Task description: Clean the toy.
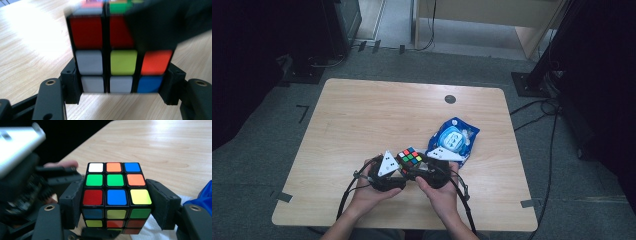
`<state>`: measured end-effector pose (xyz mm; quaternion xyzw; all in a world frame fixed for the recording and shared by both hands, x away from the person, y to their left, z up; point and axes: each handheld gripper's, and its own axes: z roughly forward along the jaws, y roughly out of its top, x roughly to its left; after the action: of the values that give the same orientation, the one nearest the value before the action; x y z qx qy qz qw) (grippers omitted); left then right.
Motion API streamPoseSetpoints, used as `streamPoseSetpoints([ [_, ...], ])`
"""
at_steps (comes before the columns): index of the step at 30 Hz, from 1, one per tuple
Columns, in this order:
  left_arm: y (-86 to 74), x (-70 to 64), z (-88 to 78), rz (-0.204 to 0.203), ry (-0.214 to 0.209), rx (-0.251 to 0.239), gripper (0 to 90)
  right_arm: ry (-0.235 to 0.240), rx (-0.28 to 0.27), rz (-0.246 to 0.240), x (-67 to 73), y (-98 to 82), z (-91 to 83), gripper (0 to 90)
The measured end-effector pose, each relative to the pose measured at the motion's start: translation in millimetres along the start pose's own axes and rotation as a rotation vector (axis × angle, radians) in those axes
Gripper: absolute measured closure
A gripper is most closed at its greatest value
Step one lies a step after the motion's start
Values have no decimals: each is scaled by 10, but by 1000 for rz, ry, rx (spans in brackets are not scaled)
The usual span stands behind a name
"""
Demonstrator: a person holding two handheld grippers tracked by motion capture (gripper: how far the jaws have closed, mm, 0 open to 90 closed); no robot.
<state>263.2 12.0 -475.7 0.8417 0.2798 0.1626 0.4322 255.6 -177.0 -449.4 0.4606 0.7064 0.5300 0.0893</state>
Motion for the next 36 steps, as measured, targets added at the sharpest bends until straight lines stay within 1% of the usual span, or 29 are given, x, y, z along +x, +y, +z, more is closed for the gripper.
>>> streamPoseSetpoints([
  [2, -7, -6, 4, -6, 0, -15, 335, 6, -12, 1, -6, 20, -26, 350],
  [5, 2, -12, -13, -3, 4, -36, 335, 14, -21, 9, -7, 28, -44, 350],
  [8, -1, -14, -36, 11, 11, -56, 338, 24, -31, 16, -11, 38, -60, 350],
  [11, 2, -15, -56, 15, 13, -71, 339, 40, -39, 32, -25, 41, -70, 349],
  [14, 4, -18, -71, 24, 18, -86, 339, 61, -45, 58, -58, 45, -77, 349],
  [16, 3, -18, -86, 27, 19, -99, 339, 85, -45, 100, -91, 44, -78, 349],
  [18, 3, -13, -101, 34, 20, -109, 339, 118, -47, 165, -138, 37, -77, 349],
  [20, 2, -9, -98, 28, 11, -115, 338, 142, -50, 221, -187, 25, -73, 350],
  [21, 2, -4, -92, 25, 7, -110, 337, 147, -53, 238, -198, 19, -72, 350],
  [22, -1, -4, -83, 21, 4, -110, 337, 139, -52, 242, -196, 15, -73, 350],
  [24, -9, -7, -76, 13, 5, -115, 334, 125, -55, 234, -178, 7, -75, 350],
  [25, -9, -7, -76, 13, 5, -115, 333, 125, -55, 234, -178, 7, -75, 350],
  [26, -9, -8, -76, 11, 8, -119, 333, 118, -59, 217, -162, 6, -77, 350],
  [27, -9, -8, -76, 11, 8, -119, 332, 115, -62, 212, -151, 8, -79, 350],
  [30, -4, -21, -69, 9, 17, -118, 328, 78, -73, 149, -94, 17, -94, 350],
  [32, 2, -40, -67, 23, 34, -115, 322, 50, -74, 105, -35, 22, -97, 350],
  [33, 5, -48, -68, 27, 39, -119, 318, 32, -68, 73, 1, 23, -95, 350],
  [36, 16, -68, -71, 34, 57, -123, 311, 8, -56, 24, 84, 21, -85, 350],
])
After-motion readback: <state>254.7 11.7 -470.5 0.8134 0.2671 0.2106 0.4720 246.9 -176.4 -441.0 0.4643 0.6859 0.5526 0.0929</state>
